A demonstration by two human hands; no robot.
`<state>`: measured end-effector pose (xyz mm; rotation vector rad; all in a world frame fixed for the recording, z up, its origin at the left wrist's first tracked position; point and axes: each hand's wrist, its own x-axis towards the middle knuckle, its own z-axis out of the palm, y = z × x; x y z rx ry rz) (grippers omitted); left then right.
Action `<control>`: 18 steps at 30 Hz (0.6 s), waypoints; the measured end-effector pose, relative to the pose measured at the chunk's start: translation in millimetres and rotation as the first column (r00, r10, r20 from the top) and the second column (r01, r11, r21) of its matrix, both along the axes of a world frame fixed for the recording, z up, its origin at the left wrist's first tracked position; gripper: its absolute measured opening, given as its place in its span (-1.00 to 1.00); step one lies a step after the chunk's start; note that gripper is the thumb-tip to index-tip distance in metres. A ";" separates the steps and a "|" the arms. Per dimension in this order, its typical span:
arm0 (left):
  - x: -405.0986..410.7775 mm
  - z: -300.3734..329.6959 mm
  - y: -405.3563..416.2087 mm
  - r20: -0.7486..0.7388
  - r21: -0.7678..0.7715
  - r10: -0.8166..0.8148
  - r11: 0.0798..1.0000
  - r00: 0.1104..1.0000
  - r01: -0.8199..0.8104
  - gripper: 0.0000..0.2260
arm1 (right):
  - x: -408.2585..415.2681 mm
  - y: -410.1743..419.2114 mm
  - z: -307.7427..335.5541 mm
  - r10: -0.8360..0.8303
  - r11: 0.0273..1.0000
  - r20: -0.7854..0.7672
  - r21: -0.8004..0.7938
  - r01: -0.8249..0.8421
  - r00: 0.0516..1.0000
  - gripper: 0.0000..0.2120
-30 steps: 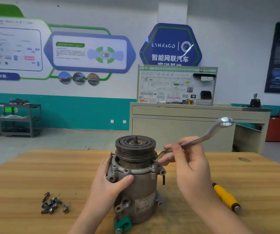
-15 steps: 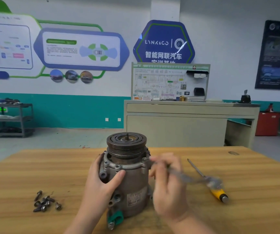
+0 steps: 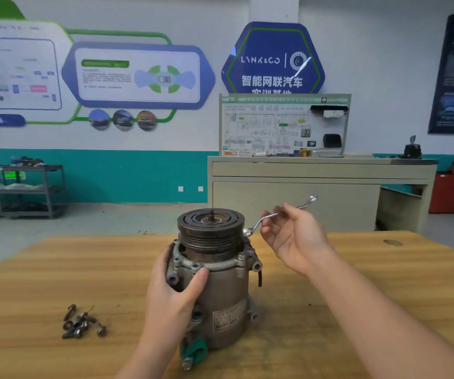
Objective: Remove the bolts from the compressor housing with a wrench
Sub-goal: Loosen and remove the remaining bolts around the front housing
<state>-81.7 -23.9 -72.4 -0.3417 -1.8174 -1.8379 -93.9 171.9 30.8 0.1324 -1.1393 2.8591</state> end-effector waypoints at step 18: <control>0.8 0.8 -9.0 -0.007 -0.089 -0.026 0.996 1.000 0.025 -0.13 | 65.3 -49.2 -57.0 -0.042 0.096 -0.974 0.216 0.972 0.221 -0.79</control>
